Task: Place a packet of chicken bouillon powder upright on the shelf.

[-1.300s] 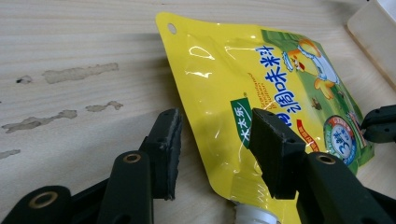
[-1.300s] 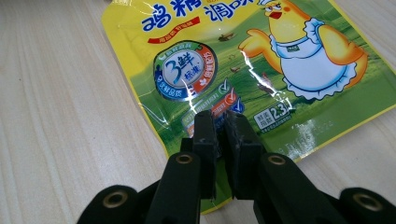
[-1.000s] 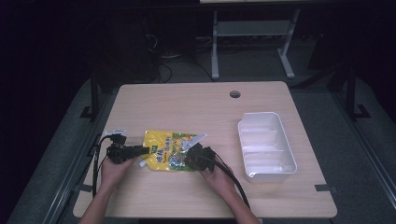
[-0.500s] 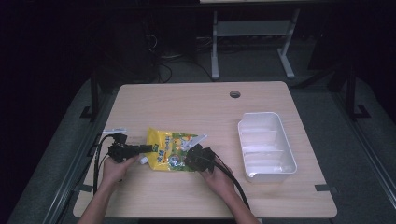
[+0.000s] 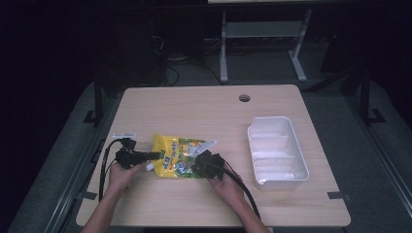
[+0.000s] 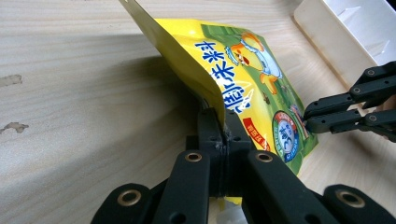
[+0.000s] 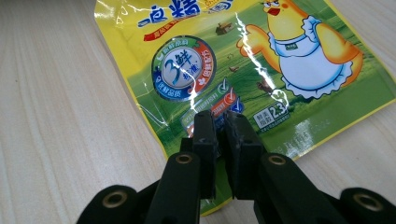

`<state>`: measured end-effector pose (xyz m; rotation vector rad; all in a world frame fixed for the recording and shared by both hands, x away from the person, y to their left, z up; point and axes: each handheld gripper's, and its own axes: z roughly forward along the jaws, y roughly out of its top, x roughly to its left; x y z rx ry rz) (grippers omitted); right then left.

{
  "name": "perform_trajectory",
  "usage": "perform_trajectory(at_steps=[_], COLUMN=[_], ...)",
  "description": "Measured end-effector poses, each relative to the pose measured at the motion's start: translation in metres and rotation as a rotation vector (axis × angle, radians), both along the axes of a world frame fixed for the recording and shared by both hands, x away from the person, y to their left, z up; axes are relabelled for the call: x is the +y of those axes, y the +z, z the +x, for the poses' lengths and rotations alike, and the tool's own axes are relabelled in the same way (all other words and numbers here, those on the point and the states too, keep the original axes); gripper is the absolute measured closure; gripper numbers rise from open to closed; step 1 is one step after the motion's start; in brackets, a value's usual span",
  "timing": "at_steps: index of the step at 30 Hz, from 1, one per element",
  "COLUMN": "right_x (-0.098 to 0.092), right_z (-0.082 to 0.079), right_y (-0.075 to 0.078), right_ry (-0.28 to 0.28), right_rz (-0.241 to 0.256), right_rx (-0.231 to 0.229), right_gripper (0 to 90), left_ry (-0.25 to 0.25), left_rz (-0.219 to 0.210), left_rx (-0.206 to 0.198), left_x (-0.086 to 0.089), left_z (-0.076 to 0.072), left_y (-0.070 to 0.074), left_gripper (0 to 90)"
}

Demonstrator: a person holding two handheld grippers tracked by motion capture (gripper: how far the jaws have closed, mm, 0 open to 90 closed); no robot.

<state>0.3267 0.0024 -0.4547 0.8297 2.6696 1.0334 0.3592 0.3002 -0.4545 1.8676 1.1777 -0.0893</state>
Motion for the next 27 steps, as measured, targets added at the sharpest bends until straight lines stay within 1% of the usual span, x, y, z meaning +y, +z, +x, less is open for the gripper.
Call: perform_trajectory(at_steps=[6,7,11,12,14,15,16,17,18,19,20,21,23,24,25,26,27], right_x=[-0.001,-0.002,-0.004,-0.005,-0.005,-0.006,-0.006,-0.007,-0.007,-0.006,-0.006,-0.005,-0.004,-0.004,-0.005,-0.005,-0.006], right_z=[0.001,0.001,0.003,0.003,0.002,0.002,0.002,0.001,0.001,-0.001,-0.001,-0.003,-0.005,-0.005,-0.007,-0.007,-0.008], right_y=[0.000,0.000,0.000,0.001,0.003,0.005,0.005,0.008,0.008,0.010,0.010,0.014,0.019,0.019,0.025,0.025,0.031], right_ry=[-0.005,-0.011,-0.017,-0.020,-0.018,-0.012,-0.012,-0.001,-0.001,0.012,0.012,0.023,0.035,0.035,0.045,0.045,0.055], right_rz=[-0.001,0.007,0.018,0.017,0.009,0.022,0.022,0.049,0.049,0.052,0.052,0.061,0.079,0.079,0.095,0.095,0.115], right_rx=[-0.011,-0.002,0.007,0.008,-0.009,-0.003,-0.003,0.005,0.005,-0.011,-0.011,-0.014,-0.014,-0.014,-0.025,-0.025,-0.039], right_gripper=[77.3,75.7,72.8,69.7,61.7,59.6,59.6,55.4,55.4,51.0,51.0,47.3,44.4,44.4,42.3,42.3,39.2], left_ry=[-0.013,-0.013,-0.024,-0.028,-0.031,-0.038,-0.038,-0.044,-0.044,-0.058,-0.058,-0.071,-0.087,-0.087,-0.108,-0.108,-0.125], left_rz=[0.005,0.002,0.000,0.001,-0.002,-0.030,-0.030,-0.058,-0.058,-0.051,-0.051,-0.050,-0.057,-0.057,-0.059,-0.059,-0.058], left_rx=[-0.007,-0.008,-0.014,-0.018,-0.020,-0.033,-0.033,-0.045,-0.045,-0.057,-0.057,-0.078,-0.099,-0.099,-0.117,-0.117,-0.130], left_x=[0.001,0.002,0.003,0.003,0.003,0.005,0.005,0.006,0.006,0.006,0.006,0.005,0.004,0.004,0.002,0.002,0.000], left_z=[-0.001,-0.001,-0.002,-0.002,-0.003,-0.004,-0.004,-0.006,-0.006,-0.007,-0.007,-0.010,-0.012,-0.012,-0.013,-0.013,-0.015], left_y=[0.003,0.004,0.007,0.009,0.010,0.015,0.015,0.020,0.020,0.026,0.026,0.033,0.042,0.042,0.051,0.051,0.059], left_gripper=[89.3,89.3,89.3,89.3,89.3,89.2,89.2,89.3,89.3,89.3,89.4,89.4,89.5,89.6,89.7,89.7,89.7])
